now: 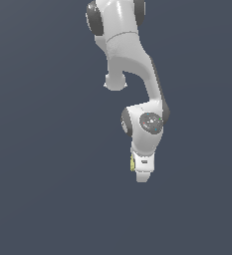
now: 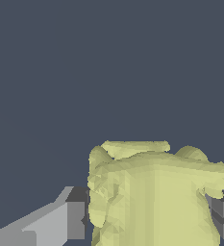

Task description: Pick up the object and move it to a goal position.

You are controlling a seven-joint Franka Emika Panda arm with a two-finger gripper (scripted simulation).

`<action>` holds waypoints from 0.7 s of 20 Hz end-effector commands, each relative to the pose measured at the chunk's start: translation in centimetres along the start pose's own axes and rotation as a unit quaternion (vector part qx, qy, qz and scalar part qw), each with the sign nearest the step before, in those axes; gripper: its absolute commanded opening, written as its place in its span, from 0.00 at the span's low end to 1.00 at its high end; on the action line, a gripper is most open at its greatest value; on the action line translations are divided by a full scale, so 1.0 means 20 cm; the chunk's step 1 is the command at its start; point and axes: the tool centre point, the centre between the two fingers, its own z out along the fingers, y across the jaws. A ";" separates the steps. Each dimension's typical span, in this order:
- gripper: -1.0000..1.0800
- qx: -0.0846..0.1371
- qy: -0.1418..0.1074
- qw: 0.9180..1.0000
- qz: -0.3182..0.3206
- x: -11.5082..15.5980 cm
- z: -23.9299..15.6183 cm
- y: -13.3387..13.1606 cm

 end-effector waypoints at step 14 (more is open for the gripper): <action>0.00 0.000 0.000 1.000 0.000 -0.16 -0.01 -0.07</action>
